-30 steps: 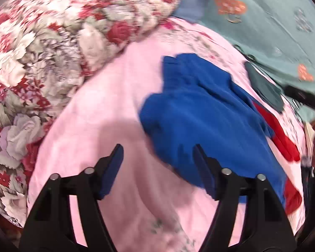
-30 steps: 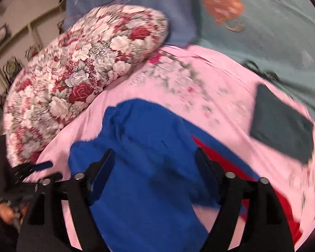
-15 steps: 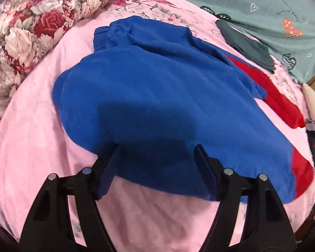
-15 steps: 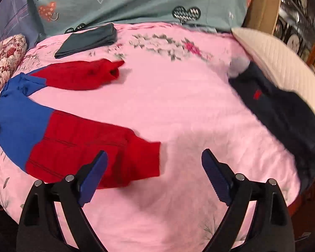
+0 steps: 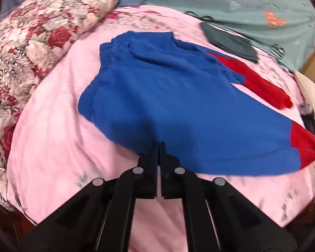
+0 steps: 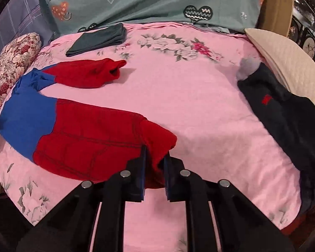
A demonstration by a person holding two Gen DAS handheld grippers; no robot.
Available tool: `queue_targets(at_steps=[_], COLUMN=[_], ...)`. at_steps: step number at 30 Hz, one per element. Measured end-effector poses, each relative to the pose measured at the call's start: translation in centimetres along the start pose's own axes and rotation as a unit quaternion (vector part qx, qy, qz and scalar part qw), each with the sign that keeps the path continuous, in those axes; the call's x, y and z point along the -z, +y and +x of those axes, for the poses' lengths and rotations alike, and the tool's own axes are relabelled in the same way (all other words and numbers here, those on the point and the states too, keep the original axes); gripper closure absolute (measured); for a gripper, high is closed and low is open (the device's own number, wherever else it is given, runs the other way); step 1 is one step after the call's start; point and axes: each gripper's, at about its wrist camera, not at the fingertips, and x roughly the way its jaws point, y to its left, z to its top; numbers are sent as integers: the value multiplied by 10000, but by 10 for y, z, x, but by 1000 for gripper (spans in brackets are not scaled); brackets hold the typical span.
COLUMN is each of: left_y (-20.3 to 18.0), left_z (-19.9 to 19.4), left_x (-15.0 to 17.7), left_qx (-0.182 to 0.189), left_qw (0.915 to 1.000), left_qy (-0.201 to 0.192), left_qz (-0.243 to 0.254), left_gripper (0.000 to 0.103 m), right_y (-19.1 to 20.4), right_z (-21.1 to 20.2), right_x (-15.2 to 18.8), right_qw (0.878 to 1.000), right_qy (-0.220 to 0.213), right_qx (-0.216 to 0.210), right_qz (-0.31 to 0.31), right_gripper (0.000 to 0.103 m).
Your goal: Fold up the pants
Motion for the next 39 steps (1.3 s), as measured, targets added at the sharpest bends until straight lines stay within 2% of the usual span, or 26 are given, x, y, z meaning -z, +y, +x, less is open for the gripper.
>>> queue_targets(at_steps=[3,5,8,9,10,11,13,14,15,17,19,22,24,25,26,27,28,29,31,34,36,39], left_y=[-14,-19,-16,-11,-8,-6,-4,-5,-5,-7,-10,-13,-13,-13,-13,-12,-12,-12,-12,-16,-22,-26], left_z=[-13,-22,-19,-15,-15,-15,-15,-15,-13,-6,5,24,36,44,49,53,56,58,61,67,71,76], left_x=[6,9,18,19,19,16,7,2,-7,-19,-29,-39,-43,-44,-45,-45,-46,-46,-48,-49,-51,-52], left_qx=[69,-34,-213,-253,-246,-270,-276,-271,-322,-359,-333,-327,-322,-356,-387,-385,-384,-385,-407,-441,-494,-535], left_qw=[9998,9996,9992,9992,9992,9993,9995,9995,9992,9990,9991,9994,9994,9993,9992,9991,9991,9990,9990,9987,9983,9979], left_qy=[-8,-53,119,185,184,136,-32,-119,-225,-279,-247,-122,-24,30,75,130,164,179,201,237,224,231], left_qz=[169,258,313,265,236,206,143,120,87,27,15,-43,-93,-83,-93,-118,-122,-109,-46,85,210,287], left_gripper=[101,101,101,101,101,100,87,70,53,50,50,50,49,48,48,48,48,47,44,37,34,34], right_y=[-20,-28,-28,-29,-32,-37,-41,-36,-28,-1,28,50,68,75,82,84,82,82,73,33,9,-16], right_z=[1,8,14,13,8,0,-23,-32,-34,-22,8,74,115,133,155,168,170,161,130,91,70,51], right_x=[7,12,23,23,22,15,-5,-18,-33,-64,-94,-130,-142,-147,-149,-150,-152,-156,-166,-192,-211,-233], right_qw=[9993,9981,9975,9974,9978,9982,9947,9942,9950,9953,9957,9951,9939,9936,9908,9858,9843,9875,9940,9983,9978,9951], right_qy=[147,345,604,565,442,171,-588,-884,-943,-948,-784,-234,107,304,651,909,920,729,180,-316,-497,-431], right_qx=[330,498,358,416,485,562,769,494,165,-205,-418,-959,-1092,-1089,-1184,-1400,-1469,-1381,-1075,-439,-110,-68], right_qz=[108,123,-111,-143,-87,80,335,355,282,-45,-270,-17,83,85,107,205,337,232,8,215,436,890], right_gripper=[89,89,86,82,71,53,39,34,31,22,21,21,26,42,76,78,81,83,84,84,85,85])
